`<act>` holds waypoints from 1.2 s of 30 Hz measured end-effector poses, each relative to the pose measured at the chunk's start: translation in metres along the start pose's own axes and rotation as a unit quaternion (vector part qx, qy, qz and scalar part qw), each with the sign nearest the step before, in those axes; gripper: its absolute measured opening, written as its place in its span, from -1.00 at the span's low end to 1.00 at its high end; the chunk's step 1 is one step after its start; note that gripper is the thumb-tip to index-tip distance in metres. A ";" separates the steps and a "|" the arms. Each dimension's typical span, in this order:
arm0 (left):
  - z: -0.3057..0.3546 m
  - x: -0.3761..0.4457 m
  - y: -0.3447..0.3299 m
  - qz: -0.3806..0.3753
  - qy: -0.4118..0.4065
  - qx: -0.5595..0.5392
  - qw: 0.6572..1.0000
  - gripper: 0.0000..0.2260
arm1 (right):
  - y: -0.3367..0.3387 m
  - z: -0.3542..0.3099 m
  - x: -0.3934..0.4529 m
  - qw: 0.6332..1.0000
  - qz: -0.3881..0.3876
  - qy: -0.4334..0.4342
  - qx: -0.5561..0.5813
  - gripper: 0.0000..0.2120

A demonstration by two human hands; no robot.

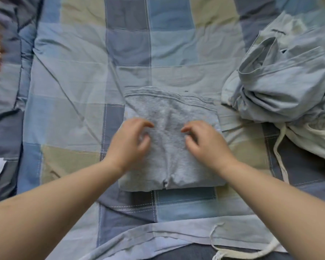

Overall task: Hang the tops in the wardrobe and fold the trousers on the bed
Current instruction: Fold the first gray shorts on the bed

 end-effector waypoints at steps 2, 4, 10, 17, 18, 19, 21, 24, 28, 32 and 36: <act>0.018 -0.007 -0.030 -0.056 -0.146 0.133 0.979 -0.59 | -0.027 -0.013 0.001 0.986 -0.080 0.079 -0.124 -0.50; 0.024 -0.001 -0.053 -0.088 -0.175 0.216 0.957 -0.40 | -0.041 -0.013 0.009 0.963 -0.111 0.096 -0.226 -0.35; -0.042 0.029 -0.071 -0.123 -0.102 0.421 0.893 -0.23 | -0.062 0.025 0.024 0.916 -0.141 0.061 -0.371 -0.25; -0.118 0.015 -0.035 -0.167 0.149 0.387 0.895 -0.06 | -0.040 0.087 -0.007 0.927 -0.163 -0.101 -0.321 -0.23; -0.128 0.008 -0.022 -0.166 0.194 0.351 0.901 -0.02 | -0.032 0.094 -0.015 0.938 -0.157 -0.123 -0.284 -0.22; -0.133 0.002 -0.012 -0.156 0.214 0.307 0.914 0.01 | -0.022 0.099 -0.023 0.952 -0.136 -0.141 -0.234 -0.19; -0.131 -0.010 0.004 -0.106 0.212 0.196 0.952 -0.04 | -0.004 0.111 -0.038 0.976 -0.052 -0.190 -0.097 -0.16; -0.135 -0.023 0.006 -0.065 0.303 -0.056 0.949 -0.32 | -0.001 0.122 -0.052 0.943 0.038 -0.289 0.160 -0.32; -0.112 -0.022 -0.033 -0.178 0.376 -0.304 0.857 -0.53 | -0.018 0.115 -0.042 0.923 0.043 -0.311 0.221 -0.47; -0.085 -0.012 -0.059 -0.204 0.344 -0.334 0.854 -0.54 | -0.031 0.105 -0.030 0.903 0.067 -0.315 0.284 -0.40; -0.089 -0.018 -0.058 -0.072 0.399 -0.328 0.853 -0.62 | -0.038 0.093 -0.033 0.886 0.069 -0.293 0.352 -0.47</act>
Point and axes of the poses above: each hand's wrist, its own x-axis towards the middle knuckle, its own y-axis out of the back of the hand, z = x × y, the point moved 8 cm from there along x, towards the middle knuckle, and after that the axes turned 5 degrees about y, right-handed, at the moved point
